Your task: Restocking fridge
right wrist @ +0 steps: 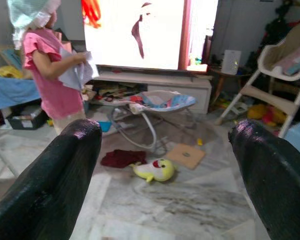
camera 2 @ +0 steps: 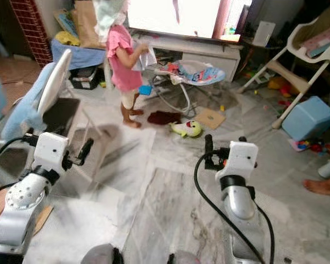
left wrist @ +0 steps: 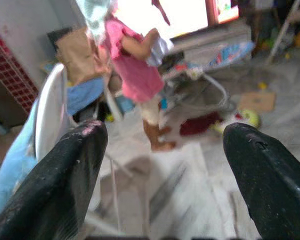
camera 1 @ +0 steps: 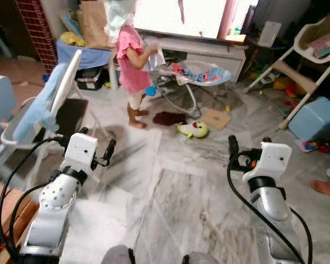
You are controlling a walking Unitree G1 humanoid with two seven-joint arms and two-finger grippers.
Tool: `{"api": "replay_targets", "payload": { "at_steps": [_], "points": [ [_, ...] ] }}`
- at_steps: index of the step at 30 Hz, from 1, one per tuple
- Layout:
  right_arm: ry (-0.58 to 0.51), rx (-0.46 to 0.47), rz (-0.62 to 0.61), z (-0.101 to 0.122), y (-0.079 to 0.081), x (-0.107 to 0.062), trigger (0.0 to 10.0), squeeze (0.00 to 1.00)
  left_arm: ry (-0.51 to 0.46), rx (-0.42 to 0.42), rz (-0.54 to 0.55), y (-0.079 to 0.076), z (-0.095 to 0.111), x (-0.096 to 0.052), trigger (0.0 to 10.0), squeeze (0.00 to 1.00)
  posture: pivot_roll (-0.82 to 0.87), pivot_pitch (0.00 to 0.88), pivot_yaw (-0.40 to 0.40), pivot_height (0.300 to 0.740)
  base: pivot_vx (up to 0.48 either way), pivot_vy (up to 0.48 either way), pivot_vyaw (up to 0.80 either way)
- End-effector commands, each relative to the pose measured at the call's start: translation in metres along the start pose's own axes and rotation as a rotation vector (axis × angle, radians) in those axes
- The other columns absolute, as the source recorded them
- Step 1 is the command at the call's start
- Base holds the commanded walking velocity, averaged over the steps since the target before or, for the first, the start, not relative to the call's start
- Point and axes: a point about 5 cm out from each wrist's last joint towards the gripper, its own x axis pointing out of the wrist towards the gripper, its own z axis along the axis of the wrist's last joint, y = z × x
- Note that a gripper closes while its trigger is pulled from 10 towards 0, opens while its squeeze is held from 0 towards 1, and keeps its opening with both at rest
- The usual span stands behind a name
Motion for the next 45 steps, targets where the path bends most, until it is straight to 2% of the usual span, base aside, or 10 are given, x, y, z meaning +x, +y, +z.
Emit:
{"api": "replay_targets", "payload": {
  "at_steps": [1,6,11,13,19,23,26,31,37,45],
  "points": [
    [0.0,0.003,-0.023,0.0,-0.004,-0.002,10.0,0.0,0.017,0.001,0.011,0.003,-0.002,-0.002,10.0,0.0,-0.05,0.0,0.001,0.74,-0.266,0.0,0.0],
    [0.009,0.022,-0.052,-0.002,-0.008,-0.006,10.0,0.0,0.002,0.021,0.001,0.002,0.0,-0.001,10.0,0.0,-0.05,0.0,0.0,0.74,-0.266,0.0,0.0],
    [0.014,-0.019,-0.053,-0.001,-0.008,-0.005,10.0,0.0,-0.02,0.039,0.001,0.003,0.005,0.001,10.0,0.0,-0.05,0.0,-0.005,0.74,-0.266,0.0,0.0],
    [0.016,0.023,-0.041,-0.001,-0.004,-0.004,10.0,0.0,-0.024,0.037,0.009,0.005,0.006,0.001,10.0,0.0,-0.05,0.0,-0.008,0.74,-0.124,0.0,0.0],
    [0.015,-0.025,-0.059,0.0,-0.003,-0.002,10.0,0.0,-0.03,-0.022,0.008,0.008,0.006,0.001,10.0,0.0,-0.04,0.0,-0.015,0.74,0.0,0.0,0.0],
    [0.022,0.028,-0.047,-0.002,-0.002,-0.001,10.0,0.0,-0.017,-0.085,0.009,0.016,0.004,0.008,10.0,0.0,-0.03,0.0,-0.019,0.74,0.0,0.0,0.0],
    [0.02,0.034,-0.044,-0.001,-0.001,0.002,10.0,0.0,-0.006,-0.085,0.007,0.017,0.002,0.009,10.0,0.0,-0.03,0.0,-0.021,0.74,0.0,0.0,0.0],
    [0.024,0.041,-0.019,-0.001,0.001,0.005,10.0,0.0,-0.018,-0.125,0.02,0.015,0.004,0.009,10.0,0.0,-0.03,0.0,-0.026,0.74,0.0,0.394,0.0],
    [0.024,0.039,-0.018,-0.001,0.0,0.005,10.0,0.0,-0.002,-0.127,-0.01,0.006,-0.001,0.005,10.0,0.0,-0.03,0.0,-0.026,0.74,0.0,0.459,-0.34],
    [0.03,0.045,-0.024,-0.002,-0.003,0.006,10.0,0.0,0.0,-0.109,-0.021,0.006,0.001,0.008,10.0,0.0,-0.03,0.0,-0.032,0.74,-0.205,0.383,0.0]
  ]
}}
